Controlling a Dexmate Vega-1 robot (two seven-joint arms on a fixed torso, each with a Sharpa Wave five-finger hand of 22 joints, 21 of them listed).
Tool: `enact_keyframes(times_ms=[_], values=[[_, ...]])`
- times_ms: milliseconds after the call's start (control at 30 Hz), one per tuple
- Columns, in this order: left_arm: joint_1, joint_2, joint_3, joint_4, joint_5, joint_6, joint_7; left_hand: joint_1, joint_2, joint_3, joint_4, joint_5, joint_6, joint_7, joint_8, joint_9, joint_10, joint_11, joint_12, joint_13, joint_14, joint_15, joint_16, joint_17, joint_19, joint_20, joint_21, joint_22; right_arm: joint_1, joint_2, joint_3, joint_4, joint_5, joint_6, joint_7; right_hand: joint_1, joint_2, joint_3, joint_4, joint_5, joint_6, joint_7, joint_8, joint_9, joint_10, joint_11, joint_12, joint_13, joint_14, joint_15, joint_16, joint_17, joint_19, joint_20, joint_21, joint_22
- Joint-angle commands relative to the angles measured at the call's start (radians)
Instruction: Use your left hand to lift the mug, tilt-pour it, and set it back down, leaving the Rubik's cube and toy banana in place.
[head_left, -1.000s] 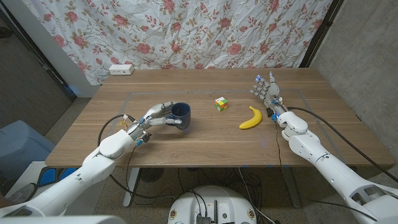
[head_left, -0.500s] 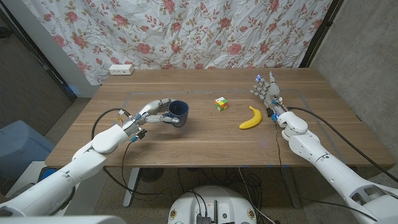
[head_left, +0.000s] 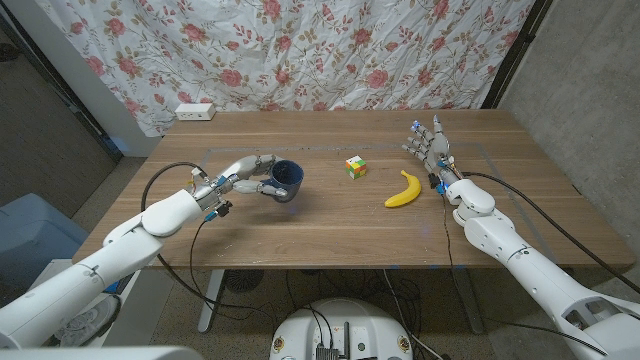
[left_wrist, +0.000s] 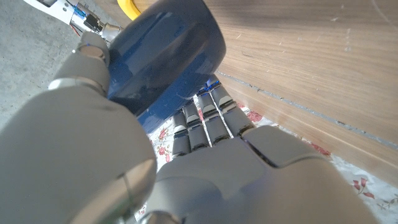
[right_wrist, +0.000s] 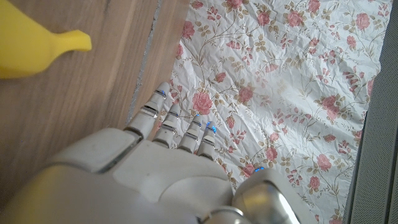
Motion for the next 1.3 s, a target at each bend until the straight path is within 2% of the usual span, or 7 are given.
enact_keyframes(times_ms=[33,333,467,700,900,1033,1300], values=[[-0.027,0.045,-0.007,-0.075,0.099,0.061,0.025,0.179,0.201,-0.003,-0.001,0.007,0.049,-0.024,0.135,0.046,0.117,-0.104,0.012,0.143,0.028,-0.140,0.003,0.004,0.014,0.002,0.007,0.004,0.000,0.000,0.000,0.000,0.000,0.000,0.000,0.002,0.010,0.002,0.007,0.004,0.000,-0.006,0.004,0.002,0.007,0.000,0.005,0.004,0.006,-0.050,0.006,0.002,0.004,0.001,0.006,0.005],[-0.031,0.100,-0.016,-0.159,0.189,0.110,0.024,0.179,0.203,-0.007,-0.001,0.009,0.054,-0.028,0.141,0.044,0.127,-0.109,0.016,0.149,0.039,-0.146,0.005,0.005,0.021,0.001,0.010,0.005,0.000,0.000,0.000,-0.001,0.000,-0.001,0.000,0.001,0.010,0.002,0.007,0.004,0.000,-0.006,0.004,0.002,0.007,0.001,0.005,0.004,0.005,-0.050,0.005,0.002,0.004,0.001,0.006,0.005],[-0.039,0.127,-0.017,-0.188,0.238,0.136,0.014,0.181,0.204,-0.009,-0.003,0.010,0.056,-0.028,0.145,0.042,0.130,-0.090,0.018,0.153,0.045,-0.148,0.007,0.006,0.024,0.000,0.012,0.005,0.000,0.000,0.000,-0.001,0.000,-0.001,-0.001,0.001,0.010,0.002,0.007,0.004,0.000,-0.006,0.004,0.002,0.008,0.000,0.005,0.004,0.006,-0.050,0.006,0.002,0.003,0.001,0.006,0.005],[-0.070,0.155,-0.010,-0.233,0.310,0.194,-0.006,0.179,0.206,-0.011,-0.001,0.011,0.056,-0.029,0.148,0.040,0.131,-0.088,0.019,0.157,0.050,-0.147,0.005,0.005,0.027,0.000,0.014,0.005,0.000,0.000,0.000,-0.001,0.000,-0.001,-0.001,0.002,0.010,0.002,0.007,0.004,-0.001,-0.006,0.004,0.002,0.007,0.001,0.005,0.004,0.005,-0.048,0.005,0.002,0.003,0.001,0.006,0.005],[-0.117,0.157,0.010,-0.239,0.364,0.176,-0.027,0.176,0.208,-0.012,-0.001,0.012,0.051,-0.027,0.148,0.038,0.133,-0.087,0.020,0.161,0.052,-0.148,0.001,0.004,0.031,0.000,0.016,0.005,0.000,0.000,0.000,-0.001,0.000,-0.001,0.000,0.002,0.010,0.002,0.007,0.004,0.000,-0.006,0.004,0.002,0.007,0.001,0.005,0.004,0.005,-0.050,0.005,0.002,0.003,0.001,0.006,0.005],[-0.134,0.169,0.017,-0.270,0.398,0.221,-0.056,0.177,0.212,-0.011,0.000,0.013,0.055,-0.026,0.152,0.037,0.135,-0.089,0.020,0.164,0.055,-0.149,0.000,0.003,0.033,0.000,0.017,0.005,0.000,0.000,0.000,-0.001,0.000,-0.001,0.000,0.002,0.010,0.002,0.007,0.004,0.000,-0.006,0.004,0.002,0.008,0.001,0.005,0.004,0.005,-0.049,0.005,0.002,0.003,0.001,0.006,0.005],[-0.169,0.179,0.037,-0.296,0.514,0.182,-0.054,0.176,0.219,-0.010,0.000,0.014,0.059,-0.027,0.156,0.035,0.139,-0.094,0.022,0.168,0.061,-0.152,-0.002,0.003,0.038,0.000,0.020,0.006,0.000,0.000,0.000,-0.001,0.000,-0.001,0.000,0.002,0.010,0.002,0.007,0.004,0.000,-0.006,0.004,0.002,0.008,0.001,0.005,0.004,0.005,-0.051,0.005,0.002,0.003,0.001,0.006,0.005]])
